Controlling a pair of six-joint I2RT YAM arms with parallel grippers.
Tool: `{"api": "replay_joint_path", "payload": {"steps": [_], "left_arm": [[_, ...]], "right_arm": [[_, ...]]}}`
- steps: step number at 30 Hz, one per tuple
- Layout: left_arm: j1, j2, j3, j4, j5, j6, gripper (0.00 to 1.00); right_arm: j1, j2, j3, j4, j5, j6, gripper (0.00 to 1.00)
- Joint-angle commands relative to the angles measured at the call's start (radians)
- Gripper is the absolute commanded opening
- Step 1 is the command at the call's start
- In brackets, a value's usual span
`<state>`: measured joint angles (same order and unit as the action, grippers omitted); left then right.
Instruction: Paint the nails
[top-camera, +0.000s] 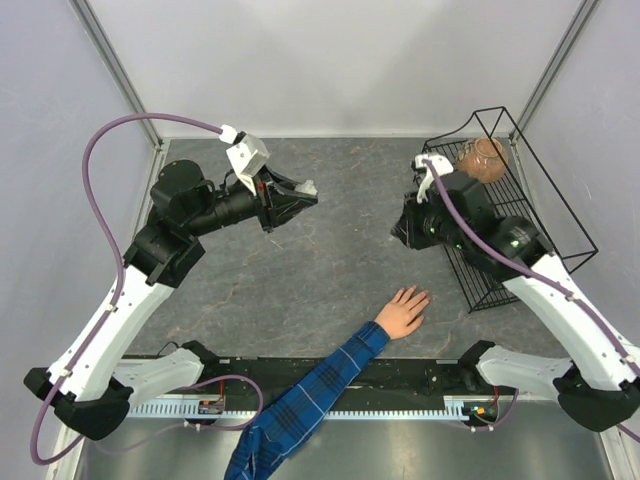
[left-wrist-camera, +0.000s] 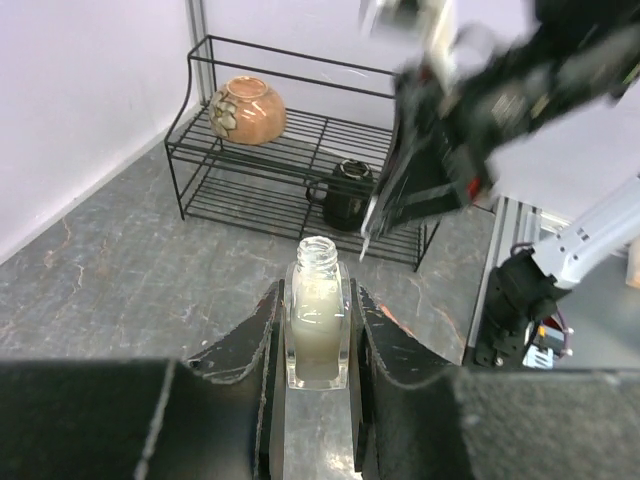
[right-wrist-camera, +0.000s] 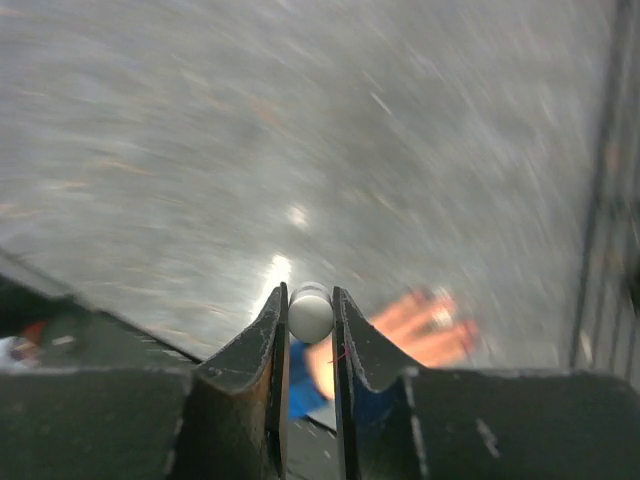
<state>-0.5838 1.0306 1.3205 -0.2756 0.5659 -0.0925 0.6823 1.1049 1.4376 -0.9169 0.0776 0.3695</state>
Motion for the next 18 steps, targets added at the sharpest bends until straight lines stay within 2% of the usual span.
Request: {"api": "replay_joint_path", "payload": {"steps": [1,5,8,12,18], "left_arm": [[-0.056,0.049,0.003,0.104,-0.089,-0.030,0.02],[-0.122,0.117,0.011,0.108,-0.138,0.002,0.02],[-0.154,0.163,0.025,0.110,-0.178,0.023,0.02],[-0.156,0.181,-0.004,0.160,-0.205,-0.003,0.02],[-0.156,0.215,-0.015,0.177,-0.198,-0.021,0.02]], "right_arm": [[-0.056,-0.046,-0.199,-0.039,0.154,0.107,0.00],[-0.058,-0.079,-0.412,0.041,0.192,0.160,0.00],[-0.058,-0.076,-0.494,0.064,0.232,0.213,0.00],[-0.067,-0.085,-0.580,0.116,0.307,0.261,0.00],[-0.138,-0.059,-0.625,0.190,0.307,0.282,0.00]]}}
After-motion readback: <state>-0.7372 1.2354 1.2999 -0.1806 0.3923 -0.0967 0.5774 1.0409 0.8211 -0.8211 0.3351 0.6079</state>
